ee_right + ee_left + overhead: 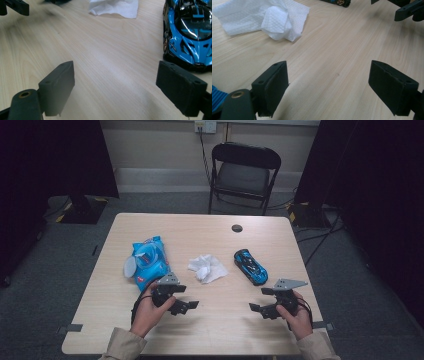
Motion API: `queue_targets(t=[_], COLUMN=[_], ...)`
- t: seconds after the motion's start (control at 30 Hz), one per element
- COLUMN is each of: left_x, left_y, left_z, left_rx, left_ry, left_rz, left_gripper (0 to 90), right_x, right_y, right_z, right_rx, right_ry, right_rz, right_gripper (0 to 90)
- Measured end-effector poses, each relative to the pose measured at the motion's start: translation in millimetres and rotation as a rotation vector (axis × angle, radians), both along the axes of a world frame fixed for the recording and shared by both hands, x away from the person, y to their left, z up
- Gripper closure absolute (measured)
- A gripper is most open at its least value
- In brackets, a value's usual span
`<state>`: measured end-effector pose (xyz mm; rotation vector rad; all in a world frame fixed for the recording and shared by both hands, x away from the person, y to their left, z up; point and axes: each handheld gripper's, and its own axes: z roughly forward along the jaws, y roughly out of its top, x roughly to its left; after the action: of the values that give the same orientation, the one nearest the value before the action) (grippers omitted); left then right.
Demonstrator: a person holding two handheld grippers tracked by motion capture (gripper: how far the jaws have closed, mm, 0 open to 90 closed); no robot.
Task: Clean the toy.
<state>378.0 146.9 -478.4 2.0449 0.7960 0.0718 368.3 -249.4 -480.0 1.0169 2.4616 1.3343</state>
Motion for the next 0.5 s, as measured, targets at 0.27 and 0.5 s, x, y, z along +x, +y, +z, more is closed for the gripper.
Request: queue_targets(t=[0.27,0.5], left_x=[-4.1,-6.8], left_y=[8.9,14.2], left_z=[-1.0,-1.5], left_rx=[-0.015,-0.010], left_ry=[0.002,0.007], left_rz=[0.000,0.006], left_gripper=[15.8,15.8], right_x=[-7.1,-12.6], right_y=[-9.3,-18.0], right_z=[-1.7,-4.2], right_rx=[-0.012,-0.024], right_ry=[0.001,0.004], right_rz=[0.000,-0.002], right_gripper=[14.6,14.6])
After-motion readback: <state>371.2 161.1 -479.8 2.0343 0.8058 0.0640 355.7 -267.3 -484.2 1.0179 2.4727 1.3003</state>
